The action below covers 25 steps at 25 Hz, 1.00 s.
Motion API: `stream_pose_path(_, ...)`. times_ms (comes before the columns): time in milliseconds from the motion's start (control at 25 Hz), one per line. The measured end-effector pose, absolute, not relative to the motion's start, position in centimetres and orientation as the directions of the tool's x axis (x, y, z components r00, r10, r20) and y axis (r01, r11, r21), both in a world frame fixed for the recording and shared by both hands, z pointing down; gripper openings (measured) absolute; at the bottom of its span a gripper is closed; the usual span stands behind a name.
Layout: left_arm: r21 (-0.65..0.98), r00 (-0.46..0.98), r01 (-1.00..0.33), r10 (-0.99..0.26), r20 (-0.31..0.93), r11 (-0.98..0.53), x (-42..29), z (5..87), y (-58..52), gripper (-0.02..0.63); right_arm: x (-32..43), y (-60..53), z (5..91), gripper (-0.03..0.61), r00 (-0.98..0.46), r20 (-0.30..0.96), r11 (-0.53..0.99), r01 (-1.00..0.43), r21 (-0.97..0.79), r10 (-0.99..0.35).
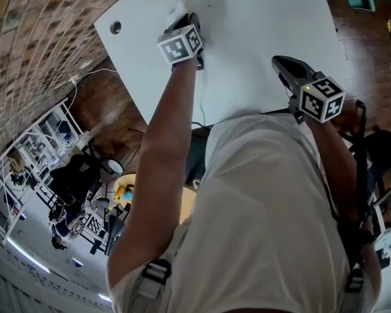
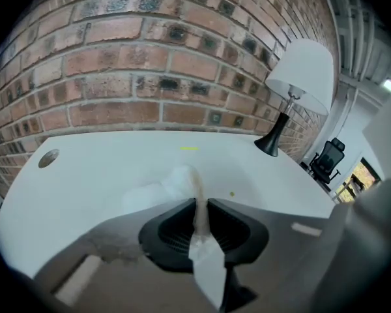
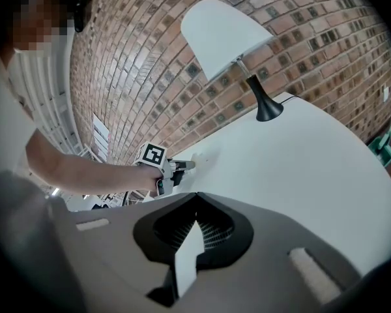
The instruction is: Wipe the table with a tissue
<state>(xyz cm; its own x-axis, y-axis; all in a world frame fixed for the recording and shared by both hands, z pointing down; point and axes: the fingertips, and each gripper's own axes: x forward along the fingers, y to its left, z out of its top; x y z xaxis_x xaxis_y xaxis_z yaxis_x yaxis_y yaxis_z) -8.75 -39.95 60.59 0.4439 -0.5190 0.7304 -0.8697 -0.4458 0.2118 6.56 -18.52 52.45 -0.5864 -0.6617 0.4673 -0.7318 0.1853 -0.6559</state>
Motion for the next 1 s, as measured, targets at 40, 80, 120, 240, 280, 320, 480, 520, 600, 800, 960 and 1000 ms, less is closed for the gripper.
stream_pose_path(40,0.231,0.467,-0.859,-0.513,0.72,-0.457,-7.7,61.1,-40.1,0.063,7.0,-18.4,52.5,0.006,-0.583,0.467,0.182,-0.733,-0.656,-0.665)
stream_pose_path(80,0.255,0.492,-0.847,-0.508,0.706,-0.466,-6.7,61.7,-40.3,0.063,7.4,-18.4,52.5,0.006,-0.58,0.467,0.179,-0.733,-0.656,-0.668)
stream_pose_path(120,0.265,0.505,-0.84,-0.505,0.7,-0.474,-5.9,61.9,-40.4,0.063,7.8,-18.2,52.5,0.006,-0.577,0.467,0.175,-0.734,-0.656,-0.67)
stream_pose_path(240,0.223,0.48,-0.841,-0.492,0.726,-0.492,-4.2,60.6,-40.4,0.063,9.1,-17.8,52.6,0.006,-0.571,0.468,0.168,-0.736,-0.656,-0.675)
stream_pose_path(280,0.231,0.492,-0.832,-0.481,0.725,-0.504,-3.4,60.7,-40.3,0.063,9.5,-17.7,52.6,0.006,-0.57,0.469,0.166,-0.737,-0.656,-0.675)
stream_pose_path(320,0.244,0.51,-0.821,-0.469,0.721,-0.516,-2.5,60.9,-40.2,0.061,9.9,-17.5,52.7,0.006,-0.569,0.469,0.165,-0.736,-0.656,-0.675)
stream_pose_path(480,0.222,0.499,-0.811,-0.441,0.746,-0.541,0.1,60.5,-39.3,0.061,11.6,-16.8,52.6,0.006,-0.569,0.463,0.166,-0.734,-0.658,-0.679)
stream_pose_path(520,0.219,0.494,-0.811,-0.433,0.754,-0.542,0.4,60.4,-39.1,0.061,12.0,-16.6,52.5,0.006,-0.569,0.463,0.166,-0.734,-0.658,-0.68)
stream_pose_path(600,0.24,0.511,-0.794,-0.399,0.761,-0.559,1.3,60.5,-38.4,0.061,12.4,-16.3,52.6,0.006,-0.572,0.463,0.17,-0.734,-0.657,-0.677)
stream_pose_path(800,0.299,0.591,-0.68,-0.261,0.763,-0.669,6.2,60.7,-34.1,0.061,13.3,-16.4,52.4,0.006,-0.585,0.453,0.199,-0.733,-0.65,-0.673)
stream_pose_path(960,0.405,0.665,-0.574,-0.117,0.737,-0.712,10.3,60.8,-28.8,0.061,14.2,-16.4,51.5,0.006,-0.584,0.432,0.215,-0.731,-0.648,-0.687)
stream_pose_path(1000,0.428,0.68,-0.551,-0.089,0.728,-0.716,10.9,60.8,-27.5,0.061,14.5,-16.4,51.2,0.006,-0.584,0.425,0.218,-0.73,-0.648,-0.692)
